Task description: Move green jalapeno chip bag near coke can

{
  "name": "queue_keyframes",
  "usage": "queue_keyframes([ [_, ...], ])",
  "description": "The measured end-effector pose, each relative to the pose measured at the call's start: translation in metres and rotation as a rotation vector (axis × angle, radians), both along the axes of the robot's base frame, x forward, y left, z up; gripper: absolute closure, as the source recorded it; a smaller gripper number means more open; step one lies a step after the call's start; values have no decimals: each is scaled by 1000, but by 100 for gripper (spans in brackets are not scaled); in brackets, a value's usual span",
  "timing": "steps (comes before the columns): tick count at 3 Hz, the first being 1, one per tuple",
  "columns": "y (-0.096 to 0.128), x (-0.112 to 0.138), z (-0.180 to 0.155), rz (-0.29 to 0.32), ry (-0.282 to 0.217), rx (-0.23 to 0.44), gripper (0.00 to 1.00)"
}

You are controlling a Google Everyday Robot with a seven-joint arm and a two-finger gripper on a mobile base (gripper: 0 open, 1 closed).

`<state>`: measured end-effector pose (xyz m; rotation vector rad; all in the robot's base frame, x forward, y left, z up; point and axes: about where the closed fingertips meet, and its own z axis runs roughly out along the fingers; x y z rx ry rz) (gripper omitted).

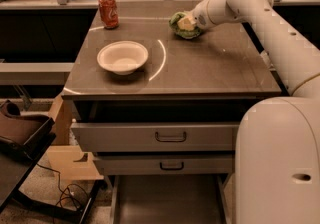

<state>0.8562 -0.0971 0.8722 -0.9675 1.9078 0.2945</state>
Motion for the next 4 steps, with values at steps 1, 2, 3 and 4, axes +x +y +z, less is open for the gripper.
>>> queue_keyframes([
  [1, 0, 0, 0, 0, 0, 0, 100],
  [2, 3, -14, 19, 15, -8, -7, 100],
  [3, -3, -46, 57, 22, -51, -30, 100],
  [4, -12, -100, 104, 21, -115, -60, 100],
])
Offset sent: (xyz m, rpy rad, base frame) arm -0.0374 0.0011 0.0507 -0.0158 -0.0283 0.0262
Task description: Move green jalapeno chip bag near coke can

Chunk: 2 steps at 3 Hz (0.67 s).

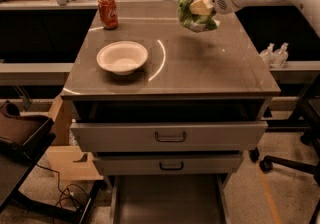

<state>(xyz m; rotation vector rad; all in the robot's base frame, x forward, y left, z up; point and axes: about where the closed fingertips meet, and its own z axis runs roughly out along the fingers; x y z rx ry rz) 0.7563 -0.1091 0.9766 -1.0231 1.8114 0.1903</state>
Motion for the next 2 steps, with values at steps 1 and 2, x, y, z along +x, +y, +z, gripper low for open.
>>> queue_keyframes([
  [1, -14, -66, 53, -37, -100, -2, 100],
  [2, -40, -139, 93, -142, -192, 2, 100],
])
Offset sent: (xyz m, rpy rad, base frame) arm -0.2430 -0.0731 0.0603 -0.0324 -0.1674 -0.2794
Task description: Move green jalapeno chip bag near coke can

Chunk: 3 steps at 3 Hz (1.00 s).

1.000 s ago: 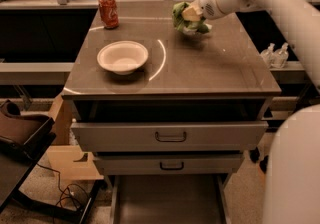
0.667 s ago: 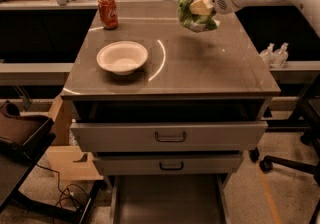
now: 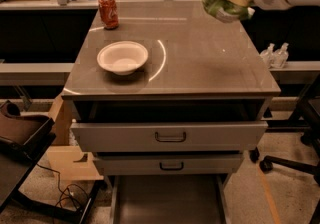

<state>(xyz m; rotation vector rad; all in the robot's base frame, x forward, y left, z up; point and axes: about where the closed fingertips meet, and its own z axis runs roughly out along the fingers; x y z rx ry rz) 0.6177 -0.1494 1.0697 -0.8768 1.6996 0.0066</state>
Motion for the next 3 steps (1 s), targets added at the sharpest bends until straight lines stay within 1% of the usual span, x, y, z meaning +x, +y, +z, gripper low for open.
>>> queue_keyframes([
  [1, -18, -51, -14, -69, -5, 13, 100],
  [2, -30, -70, -29, -93, -5, 23, 100],
  [3, -32, -65, -32, -90, -11, 8, 100],
])
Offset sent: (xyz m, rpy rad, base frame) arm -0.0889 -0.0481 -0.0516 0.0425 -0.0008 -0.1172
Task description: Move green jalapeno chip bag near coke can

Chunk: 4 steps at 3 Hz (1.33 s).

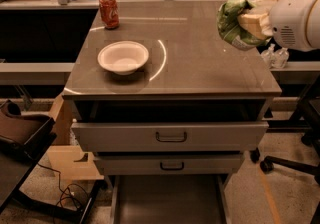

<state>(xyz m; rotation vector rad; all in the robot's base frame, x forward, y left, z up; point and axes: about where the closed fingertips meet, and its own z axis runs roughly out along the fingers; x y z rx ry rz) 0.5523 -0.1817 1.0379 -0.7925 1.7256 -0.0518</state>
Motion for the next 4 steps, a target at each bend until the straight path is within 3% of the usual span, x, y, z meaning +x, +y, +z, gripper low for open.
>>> queue_keyframes([
  [2, 19, 44, 18, 72, 1, -87, 100],
  [4, 64, 125, 27, 201, 88, -188, 100],
])
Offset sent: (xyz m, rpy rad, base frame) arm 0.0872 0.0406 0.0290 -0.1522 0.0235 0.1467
